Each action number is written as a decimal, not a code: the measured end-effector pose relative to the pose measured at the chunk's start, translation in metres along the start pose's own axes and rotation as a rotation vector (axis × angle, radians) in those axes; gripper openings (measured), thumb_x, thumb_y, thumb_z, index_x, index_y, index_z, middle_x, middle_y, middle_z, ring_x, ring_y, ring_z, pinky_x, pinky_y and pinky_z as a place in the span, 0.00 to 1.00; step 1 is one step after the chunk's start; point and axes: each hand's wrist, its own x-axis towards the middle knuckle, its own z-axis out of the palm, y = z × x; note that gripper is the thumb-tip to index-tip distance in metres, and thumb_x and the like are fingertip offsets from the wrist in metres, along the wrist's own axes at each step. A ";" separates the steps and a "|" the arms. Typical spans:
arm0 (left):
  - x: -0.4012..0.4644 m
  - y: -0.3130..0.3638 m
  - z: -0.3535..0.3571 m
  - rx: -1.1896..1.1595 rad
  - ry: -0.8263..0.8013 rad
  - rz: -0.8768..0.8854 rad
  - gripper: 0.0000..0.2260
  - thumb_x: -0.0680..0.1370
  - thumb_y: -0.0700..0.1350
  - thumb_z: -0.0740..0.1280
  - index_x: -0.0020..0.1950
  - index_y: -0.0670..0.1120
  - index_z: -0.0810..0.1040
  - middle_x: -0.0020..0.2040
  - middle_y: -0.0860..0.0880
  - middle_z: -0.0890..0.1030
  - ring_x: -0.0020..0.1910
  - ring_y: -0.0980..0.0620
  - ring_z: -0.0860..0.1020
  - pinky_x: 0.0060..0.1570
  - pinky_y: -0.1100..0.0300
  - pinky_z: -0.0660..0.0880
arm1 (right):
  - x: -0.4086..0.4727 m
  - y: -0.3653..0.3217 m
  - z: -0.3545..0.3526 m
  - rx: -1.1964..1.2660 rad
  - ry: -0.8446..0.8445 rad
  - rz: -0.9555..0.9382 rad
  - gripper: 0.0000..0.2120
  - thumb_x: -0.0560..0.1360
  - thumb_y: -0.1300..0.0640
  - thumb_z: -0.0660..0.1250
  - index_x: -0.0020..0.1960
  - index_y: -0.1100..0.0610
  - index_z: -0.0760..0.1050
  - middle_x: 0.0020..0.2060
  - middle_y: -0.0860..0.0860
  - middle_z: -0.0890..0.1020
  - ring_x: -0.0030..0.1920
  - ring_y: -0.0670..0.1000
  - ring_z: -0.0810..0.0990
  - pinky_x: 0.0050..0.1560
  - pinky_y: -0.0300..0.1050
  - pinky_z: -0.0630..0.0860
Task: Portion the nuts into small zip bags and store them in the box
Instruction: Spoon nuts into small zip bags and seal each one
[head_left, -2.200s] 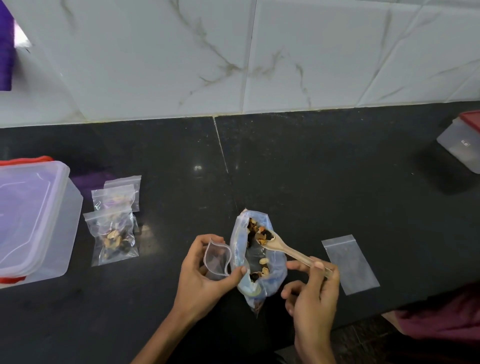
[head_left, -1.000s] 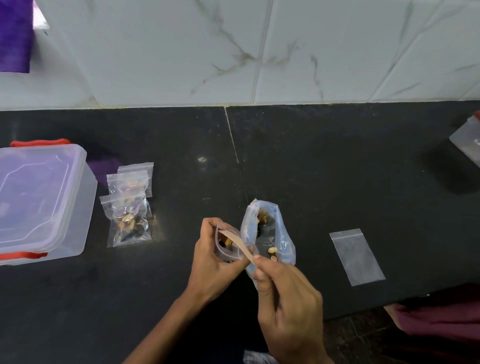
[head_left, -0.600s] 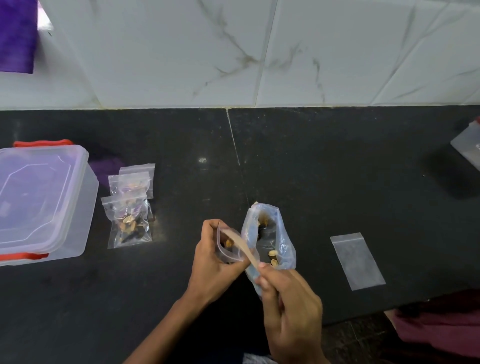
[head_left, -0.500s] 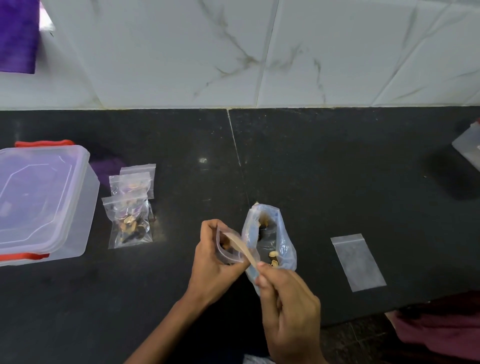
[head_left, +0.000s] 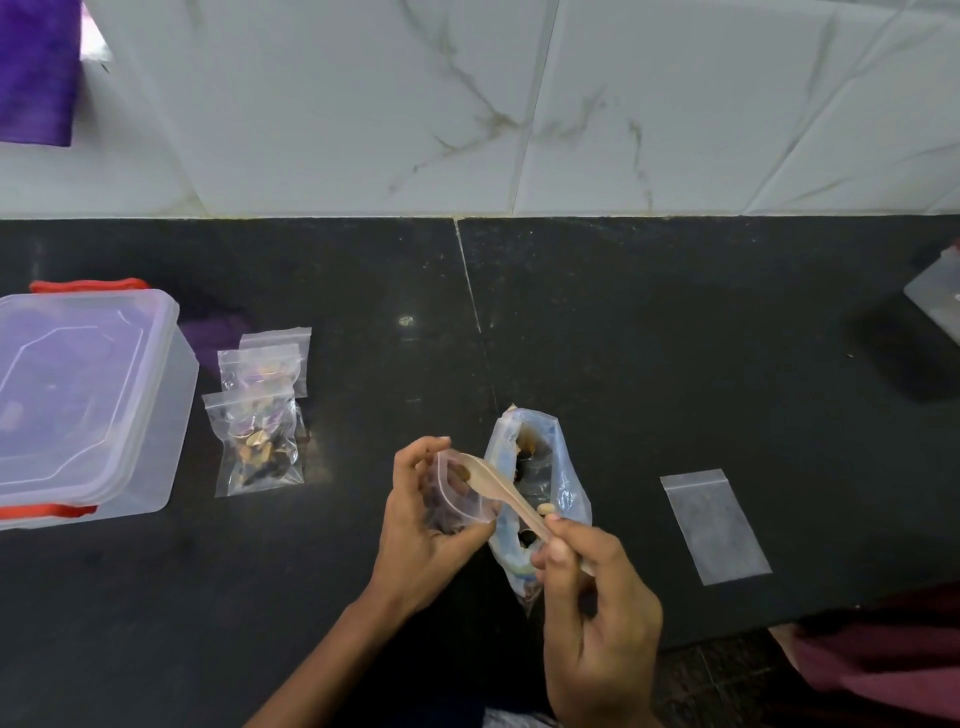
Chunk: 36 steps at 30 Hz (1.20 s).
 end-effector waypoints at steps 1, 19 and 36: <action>0.000 -0.001 0.000 0.026 -0.012 0.037 0.31 0.67 0.46 0.74 0.64 0.66 0.64 0.49 0.58 0.77 0.45 0.57 0.79 0.45 0.69 0.75 | 0.000 0.000 0.000 0.002 -0.005 0.006 0.11 0.82 0.48 0.55 0.55 0.52 0.73 0.41 0.40 0.79 0.26 0.44 0.75 0.27 0.37 0.75; 0.004 -0.003 -0.003 0.139 -0.015 0.178 0.17 0.70 0.45 0.73 0.53 0.57 0.71 0.50 0.54 0.74 0.46 0.52 0.77 0.41 0.60 0.76 | 0.000 -0.007 0.002 0.033 0.043 0.091 0.11 0.82 0.48 0.54 0.54 0.50 0.73 0.35 0.42 0.80 0.28 0.38 0.77 0.25 0.33 0.73; 0.003 0.001 -0.004 0.166 0.026 0.088 0.19 0.68 0.48 0.74 0.54 0.60 0.70 0.42 0.53 0.80 0.39 0.56 0.80 0.39 0.68 0.76 | 0.002 -0.008 0.000 0.053 0.045 0.098 0.10 0.82 0.48 0.53 0.56 0.49 0.71 0.39 0.42 0.79 0.28 0.39 0.77 0.24 0.32 0.73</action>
